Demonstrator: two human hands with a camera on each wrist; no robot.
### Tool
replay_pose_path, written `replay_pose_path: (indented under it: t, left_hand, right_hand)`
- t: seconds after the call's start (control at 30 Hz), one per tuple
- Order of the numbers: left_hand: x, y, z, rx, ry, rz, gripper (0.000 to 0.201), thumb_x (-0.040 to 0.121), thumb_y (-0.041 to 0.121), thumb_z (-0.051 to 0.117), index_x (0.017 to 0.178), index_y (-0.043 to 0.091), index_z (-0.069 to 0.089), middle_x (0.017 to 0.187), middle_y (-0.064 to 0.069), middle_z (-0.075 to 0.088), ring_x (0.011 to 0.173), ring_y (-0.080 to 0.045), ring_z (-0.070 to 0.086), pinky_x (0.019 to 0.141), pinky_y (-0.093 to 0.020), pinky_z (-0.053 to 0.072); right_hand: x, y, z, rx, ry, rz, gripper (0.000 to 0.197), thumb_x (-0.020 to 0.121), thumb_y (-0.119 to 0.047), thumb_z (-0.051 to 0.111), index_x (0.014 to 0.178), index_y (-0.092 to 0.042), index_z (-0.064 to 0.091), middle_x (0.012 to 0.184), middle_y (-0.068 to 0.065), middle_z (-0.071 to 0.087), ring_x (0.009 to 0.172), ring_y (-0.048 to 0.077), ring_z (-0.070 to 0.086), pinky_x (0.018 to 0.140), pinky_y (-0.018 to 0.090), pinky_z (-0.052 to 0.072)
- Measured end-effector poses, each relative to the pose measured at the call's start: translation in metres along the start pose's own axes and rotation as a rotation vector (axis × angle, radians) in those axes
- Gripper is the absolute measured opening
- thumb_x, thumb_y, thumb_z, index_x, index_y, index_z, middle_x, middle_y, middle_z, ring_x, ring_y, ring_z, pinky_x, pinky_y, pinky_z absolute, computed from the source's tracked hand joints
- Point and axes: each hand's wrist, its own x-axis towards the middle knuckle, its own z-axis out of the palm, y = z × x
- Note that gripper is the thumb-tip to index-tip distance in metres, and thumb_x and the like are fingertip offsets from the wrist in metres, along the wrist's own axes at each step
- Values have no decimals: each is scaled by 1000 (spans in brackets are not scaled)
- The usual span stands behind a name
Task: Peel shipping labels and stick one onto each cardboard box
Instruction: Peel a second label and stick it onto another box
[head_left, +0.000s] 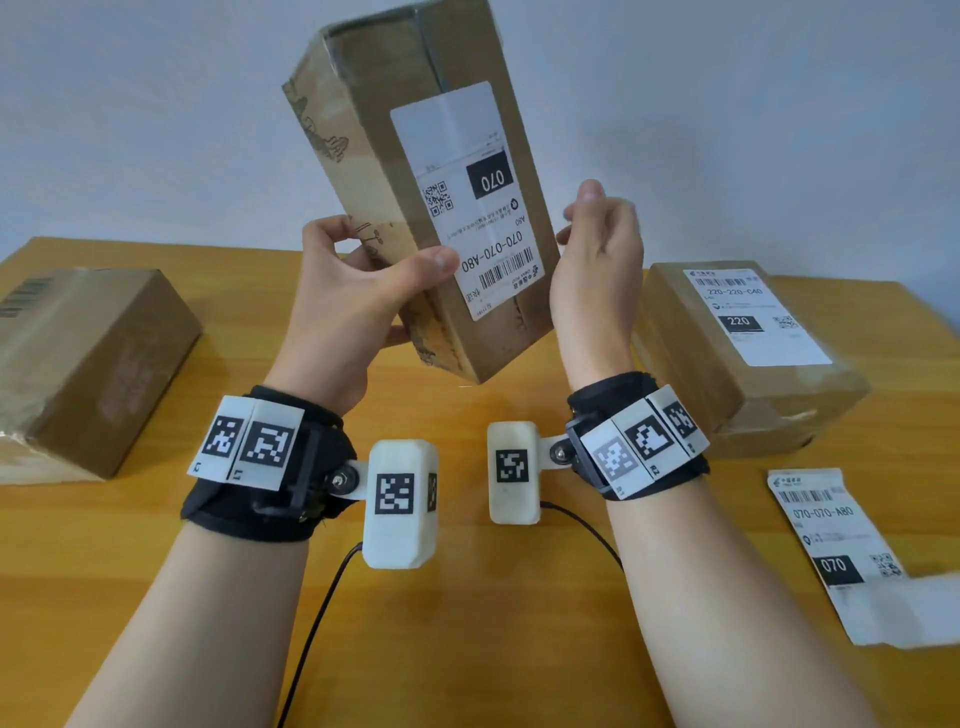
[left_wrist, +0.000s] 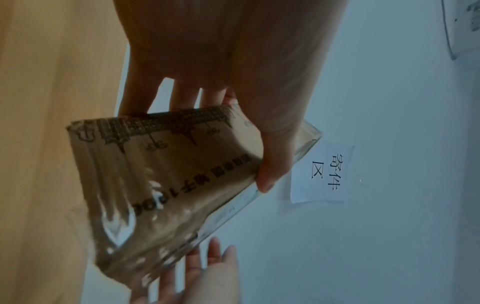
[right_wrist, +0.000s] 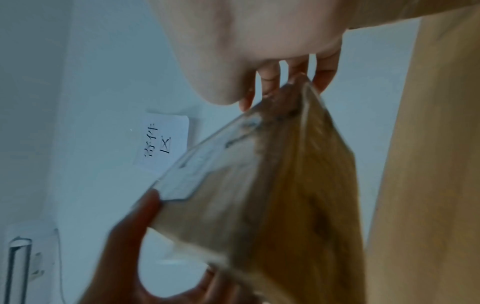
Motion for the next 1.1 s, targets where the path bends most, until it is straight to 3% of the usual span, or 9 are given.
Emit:
replay_pose_path:
  t: [0.07, 0.13, 0.2, 0.33, 0.47, 0.6, 0.73, 0.83, 1.1]
  left_hand:
    - [1, -2, 0, 28, 14, -28, 66, 83, 18, 84, 126, 17, 34, 112, 0, 78, 97, -16, 76, 78, -49, 62]
    - [1, -2, 0, 61, -3, -57, 70, 80, 24, 86, 128, 18, 36, 114, 0, 77, 99, -15, 76, 79, -50, 62]
    - [-1, -1, 2, 86, -42, -66, 80, 71, 33, 89, 130, 18, 36, 113, 0, 77, 98, -14, 76, 75, -46, 63]
    - [-7, 3, 8, 141, -118, -28, 93, 56, 38, 88, 130, 15, 36, 107, 1, 79, 92, -12, 77, 65, -30, 61]
    - [-7, 3, 9, 168, -158, 11, 97, 54, 36, 91, 130, 15, 35, 109, 3, 78, 101, -17, 76, 79, -40, 62]
    - [-9, 2, 11, 117, -161, 10, 92, 53, 32, 90, 126, 15, 36, 108, 1, 78, 98, -17, 77, 74, -35, 62]
    - [-9, 0, 16, 67, -120, 16, 86, 53, 32, 89, 120, 17, 37, 114, -4, 76, 98, -19, 76, 70, -31, 61]
    - [-7, -2, 16, 27, -96, 0, 84, 54, 33, 89, 118, 19, 37, 118, -7, 74, 99, -20, 76, 69, -35, 62]
    - [-3, -3, 10, -13, -6, -36, 88, 61, 25, 97, 124, 16, 36, 114, -5, 76, 95, -18, 77, 77, -51, 64]
  right_hand:
    - [0, -7, -1, 47, 48, -27, 16, 109, -29, 43, 102, -21, 56, 95, -8, 61, 83, -3, 58, 71, 14, 46]
    - [-2, -12, 0, 51, 78, -69, 12, 105, -30, 44, 97, -31, 52, 100, -7, 60, 102, 15, 58, 86, 34, 50]
    - [-5, -16, 2, 11, 81, -87, 9, 105, -34, 43, 98, -32, 48, 109, -6, 57, 112, 25, 50, 94, 45, 46]
    - [-11, -14, 8, -102, 146, -131, 27, 107, -40, 45, 121, -17, 50, 128, -1, 50, 116, 19, 37, 99, 44, 37]
    - [-18, -10, 16, -169, 243, -215, 45, 103, -47, 44, 129, -10, 49, 133, 6, 48, 121, 22, 40, 99, 43, 33]
    - [-22, -13, 19, -160, 301, -284, 64, 95, -59, 36, 130, -8, 50, 133, 8, 48, 122, 25, 42, 99, 41, 30]
    - [-25, -13, 21, -182, 261, -313, 71, 92, -64, 35, 130, -6, 50, 134, 9, 48, 124, 27, 43, 103, 44, 28]
    - [-28, -9, 24, -223, 204, -321, 73, 91, -67, 35, 131, -7, 49, 136, 8, 47, 127, 27, 42, 106, 54, 32]
    - [-33, 0, 30, -262, 19, -304, 73, 90, -72, 36, 136, -15, 42, 142, 2, 38, 135, 22, 32, 112, 56, 27]
